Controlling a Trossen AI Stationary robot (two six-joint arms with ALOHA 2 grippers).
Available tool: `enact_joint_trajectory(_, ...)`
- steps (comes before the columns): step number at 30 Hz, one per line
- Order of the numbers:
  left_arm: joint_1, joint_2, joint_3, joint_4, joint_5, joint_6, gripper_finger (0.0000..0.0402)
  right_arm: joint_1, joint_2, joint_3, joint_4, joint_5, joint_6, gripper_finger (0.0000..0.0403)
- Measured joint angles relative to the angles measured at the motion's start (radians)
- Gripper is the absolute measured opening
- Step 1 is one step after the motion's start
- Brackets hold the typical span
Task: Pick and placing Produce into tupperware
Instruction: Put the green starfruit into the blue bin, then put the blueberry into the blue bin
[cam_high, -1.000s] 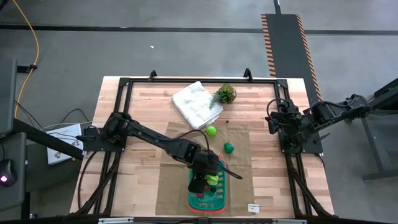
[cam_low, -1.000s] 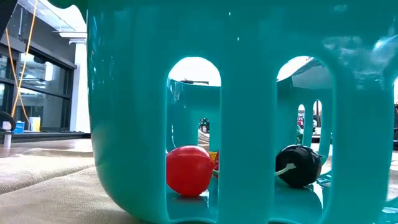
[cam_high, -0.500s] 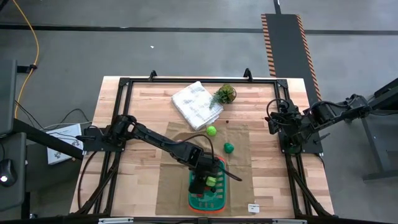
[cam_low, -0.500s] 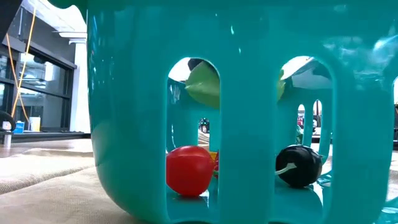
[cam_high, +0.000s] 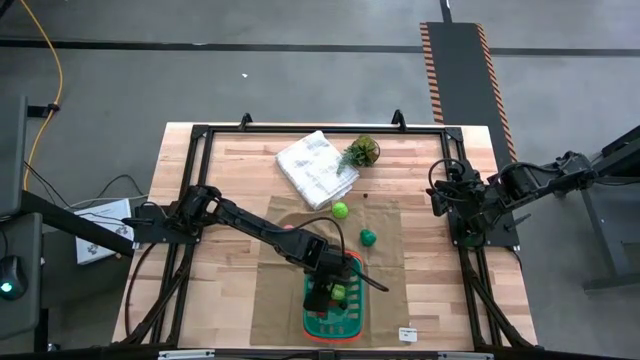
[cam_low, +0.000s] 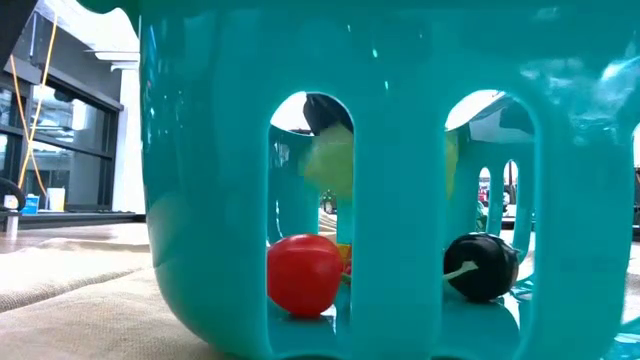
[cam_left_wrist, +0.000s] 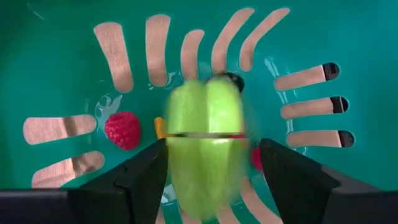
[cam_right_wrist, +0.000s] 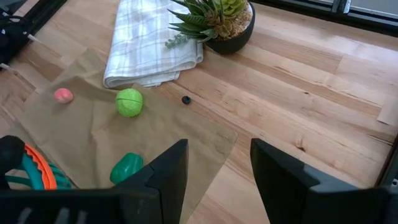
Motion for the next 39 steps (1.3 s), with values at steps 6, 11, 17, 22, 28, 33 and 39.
enact_joint_trajectory(6,0.000,0.000,0.000,0.002,-0.002,0.000,0.0219,0.000,0.000,0.000,0.000,-0.004,0.000,0.0165)
enact_joint_trajectory(11,0.000,0.000,0.000,0.004,-0.002,0.000,0.0202,0.000,0.000,0.000,-0.001,-0.004,0.000,0.0165)
enact_joint_trajectory(17,0.001,0.000,0.000,0.003,0.037,0.000,0.0197,0.000,0.000,0.000,-0.002,-0.004,-0.005,0.0165)
enact_joint_trajectory(22,0.001,-0.005,0.000,-0.006,0.051,0.000,0.0196,0.000,0.000,0.000,-0.002,-0.004,-0.005,0.0165)
enact_joint_trajectory(28,0.008,-0.014,0.072,-0.108,0.041,0.038,0.0174,0.000,0.000,0.000,-0.002,-0.004,-0.008,0.0165)
enact_joint_trajectory(33,0.022,-0.016,0.211,-0.200,0.016,0.088,0.0141,0.000,0.000,0.000,-0.001,-0.004,-0.008,0.0165)
enact_joint_trajectory(39,0.038,-0.016,0.413,-0.300,-0.001,0.140,0.0095,0.000,0.000,0.000,-0.001,-0.004,-0.008,0.0165)
